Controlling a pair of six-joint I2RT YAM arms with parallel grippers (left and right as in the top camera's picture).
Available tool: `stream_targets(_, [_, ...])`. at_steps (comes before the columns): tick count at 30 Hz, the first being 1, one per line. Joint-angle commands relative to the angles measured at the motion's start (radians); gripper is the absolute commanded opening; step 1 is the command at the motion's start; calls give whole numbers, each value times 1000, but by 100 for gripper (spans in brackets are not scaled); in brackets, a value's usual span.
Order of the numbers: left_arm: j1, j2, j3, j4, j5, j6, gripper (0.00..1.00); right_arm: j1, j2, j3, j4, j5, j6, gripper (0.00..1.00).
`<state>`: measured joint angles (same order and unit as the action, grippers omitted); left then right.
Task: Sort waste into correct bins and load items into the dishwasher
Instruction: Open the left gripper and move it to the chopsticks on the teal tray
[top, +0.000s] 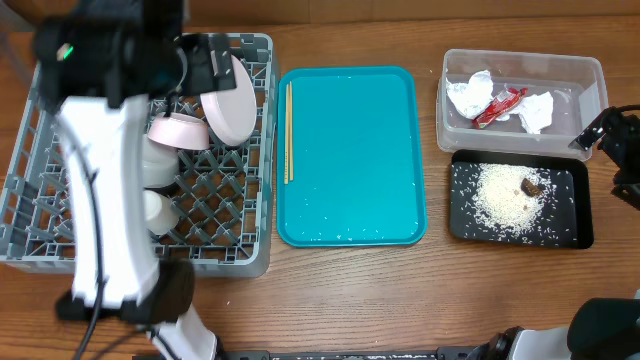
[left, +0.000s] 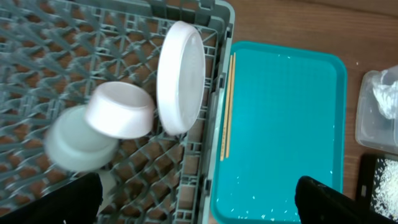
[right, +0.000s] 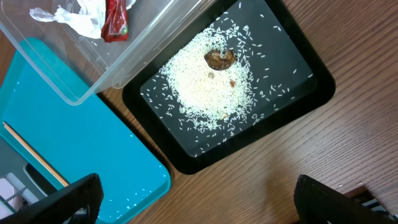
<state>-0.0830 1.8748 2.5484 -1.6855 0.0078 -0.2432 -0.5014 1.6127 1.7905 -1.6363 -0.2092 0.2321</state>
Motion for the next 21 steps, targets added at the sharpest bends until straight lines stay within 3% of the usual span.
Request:
stream_targets(1, [3,-148,-163,-4,-62,30,100,2,-20,15,3,6,1,100])
stream_targets(12, [4,-596,-796,-4,-174,-76,100,2,-20,15,3,6,1,100])
stream_targets(21, [4,-792,-929,80,-209,-129,100,2,-20,15,4,6,1,100])
